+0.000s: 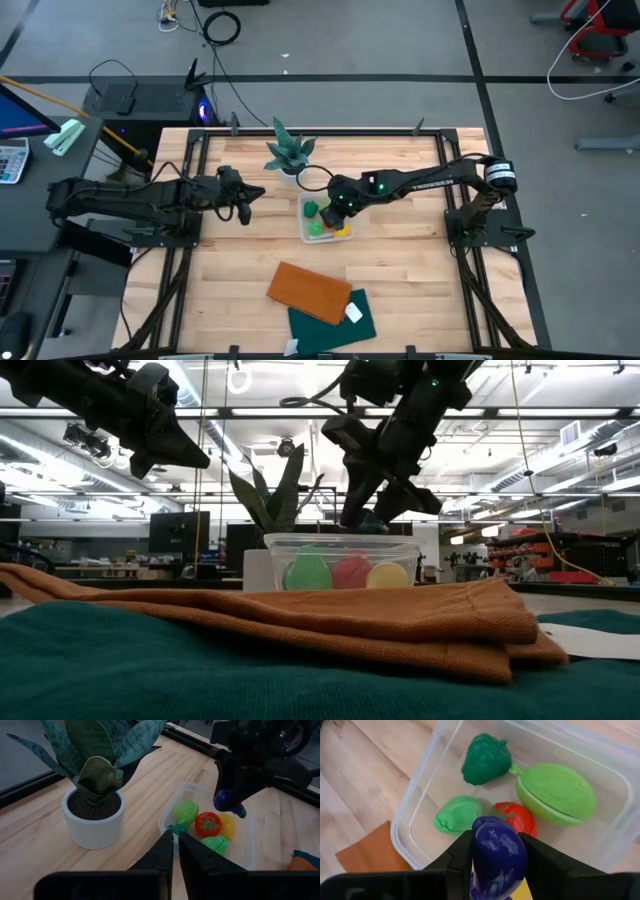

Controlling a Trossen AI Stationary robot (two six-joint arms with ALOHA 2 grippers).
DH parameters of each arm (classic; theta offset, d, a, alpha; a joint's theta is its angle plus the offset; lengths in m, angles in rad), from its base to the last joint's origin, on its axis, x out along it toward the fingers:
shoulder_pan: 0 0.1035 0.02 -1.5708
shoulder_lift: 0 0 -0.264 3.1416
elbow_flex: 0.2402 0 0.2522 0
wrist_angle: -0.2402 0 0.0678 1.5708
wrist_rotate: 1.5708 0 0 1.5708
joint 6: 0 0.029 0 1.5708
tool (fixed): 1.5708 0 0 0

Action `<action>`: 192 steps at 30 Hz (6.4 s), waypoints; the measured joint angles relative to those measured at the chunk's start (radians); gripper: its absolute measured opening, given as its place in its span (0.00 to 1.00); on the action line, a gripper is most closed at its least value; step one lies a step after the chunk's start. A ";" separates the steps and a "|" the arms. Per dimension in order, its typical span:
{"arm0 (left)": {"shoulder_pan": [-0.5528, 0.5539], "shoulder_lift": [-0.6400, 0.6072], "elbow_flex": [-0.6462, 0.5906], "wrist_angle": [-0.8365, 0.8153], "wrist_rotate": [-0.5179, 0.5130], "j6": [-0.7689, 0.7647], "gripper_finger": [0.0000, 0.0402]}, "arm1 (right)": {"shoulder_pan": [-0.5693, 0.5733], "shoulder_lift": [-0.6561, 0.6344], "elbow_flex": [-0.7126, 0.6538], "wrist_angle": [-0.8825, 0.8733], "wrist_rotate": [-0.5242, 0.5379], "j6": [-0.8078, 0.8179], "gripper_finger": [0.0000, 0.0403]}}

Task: Pick and placing Produce into tupperware
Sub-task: Put the eggplant into the transparent bin, then return to Home Position

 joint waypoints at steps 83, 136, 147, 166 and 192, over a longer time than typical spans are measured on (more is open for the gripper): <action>0.000 0.000 0.000 0.083 0.000 -0.083 0.07 | 0.046 -1.001 -0.225 -0.377 0.236 -0.278 0.00; 0.000 0.000 0.000 0.029 -0.012 -0.267 0.11 | 0.092 -1.720 -1.146 0.702 0.104 -0.418 0.00; 0.000 0.000 0.000 0.028 -0.012 -0.266 0.09 | 0.092 -1.720 -1.172 0.673 0.033 -0.583 0.00; 0.000 0.000 0.000 0.028 -0.011 -0.267 0.10 | 0.092 -1.719 -1.201 0.508 0.019 -0.648 0.00; -0.021 -0.041 -0.001 0.162 -0.015 0.001 0.03 | 0.092 -1.502 -1.194 0.503 0.013 -0.663 0.00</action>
